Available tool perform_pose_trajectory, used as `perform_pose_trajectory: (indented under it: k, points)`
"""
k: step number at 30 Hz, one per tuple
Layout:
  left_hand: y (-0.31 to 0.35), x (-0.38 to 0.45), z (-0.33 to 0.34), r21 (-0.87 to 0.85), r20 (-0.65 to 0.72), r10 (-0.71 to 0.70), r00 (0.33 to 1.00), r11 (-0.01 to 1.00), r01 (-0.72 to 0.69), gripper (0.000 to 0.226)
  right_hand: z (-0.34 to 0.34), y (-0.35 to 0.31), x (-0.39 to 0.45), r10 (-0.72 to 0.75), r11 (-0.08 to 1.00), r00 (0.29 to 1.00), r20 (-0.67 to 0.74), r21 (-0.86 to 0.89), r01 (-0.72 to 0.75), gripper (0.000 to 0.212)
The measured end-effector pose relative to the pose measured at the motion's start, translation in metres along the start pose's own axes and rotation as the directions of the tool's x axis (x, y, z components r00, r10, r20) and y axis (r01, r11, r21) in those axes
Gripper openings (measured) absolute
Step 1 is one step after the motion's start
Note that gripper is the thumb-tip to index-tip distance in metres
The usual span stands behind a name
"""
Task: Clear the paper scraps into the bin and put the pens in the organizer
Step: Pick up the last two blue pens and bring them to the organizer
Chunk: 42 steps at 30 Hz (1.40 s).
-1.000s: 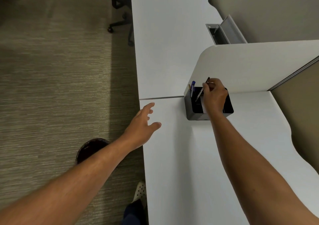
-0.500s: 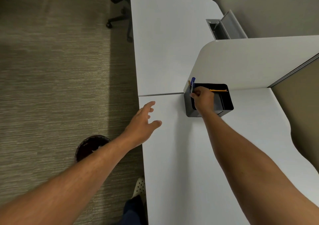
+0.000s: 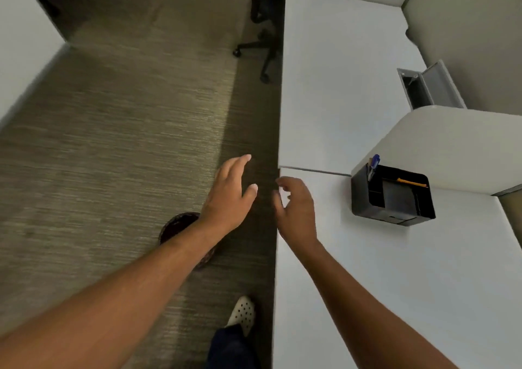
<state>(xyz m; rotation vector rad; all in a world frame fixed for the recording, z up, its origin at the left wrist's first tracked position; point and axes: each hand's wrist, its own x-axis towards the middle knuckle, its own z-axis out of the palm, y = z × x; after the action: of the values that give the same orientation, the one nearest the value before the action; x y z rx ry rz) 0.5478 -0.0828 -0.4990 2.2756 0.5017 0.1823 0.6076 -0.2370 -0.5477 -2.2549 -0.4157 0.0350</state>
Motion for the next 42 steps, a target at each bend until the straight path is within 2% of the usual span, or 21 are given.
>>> perform_pose_trajectory:
  k: [3,7,12,19,23,26,32,38,42]
  points:
    - [-0.053,-0.020,-0.050,0.061,-0.137,-0.012,0.990,0.998,0.020,0.065,0.046,-0.059,-0.008,-0.216,0.972,0.959,0.183,-0.052,0.228,0.036]
    - [-0.121,-0.063,-0.114,0.109,-0.298,-0.061,0.953,0.989,0.097,0.065,0.109,-0.141,-0.021,-0.431,0.872,0.850,0.303,-0.103,0.479,0.033]
    - [-0.212,-0.138,-0.196,0.170,-0.434,-0.161,0.886,0.952,0.256,0.063,0.198,-0.235,-0.067,-0.556,0.719,0.686,0.469,-0.144,0.680,0.048]
    - [-0.324,-0.272,-0.301,0.165,-0.563,-0.343,0.752,0.845,0.509,0.065,0.315,-0.334,-0.181,-0.602,0.595,0.512,0.613,-0.084,0.800,0.056]
    - [-0.366,-0.340,-0.329,0.136,-0.604,-0.413,0.681,0.789,0.599,0.066,0.360,-0.365,-0.238,-0.616,0.541,0.428,0.661,-0.041,0.840,0.060]
    - [-0.388,-0.372,-0.333,0.097,-0.616,-0.469,0.633,0.753,0.651,0.066,0.381,-0.375,-0.264,-0.612,0.508,0.371,0.698,-0.013,0.861,0.059]
    - [-0.414,-0.387,-0.324,0.144,-0.610,-0.474,0.635,0.722,0.677,0.071,0.409,-0.378,-0.273,-0.614,0.443,0.282,0.737,0.027,0.896,0.064]
    - [-0.441,-0.388,-0.304,0.158,-0.601,-0.524,0.604,0.663,0.732,0.076,0.443,-0.367,-0.263,-0.607,0.395,0.208,0.767,0.064,0.917,0.066]
    - [-0.470,-0.398,-0.277,0.105,-0.593,-0.581,0.558,0.631,0.769,0.075,0.475,-0.339,-0.272,-0.571,0.382,0.144,0.808,0.106,0.918,0.069]
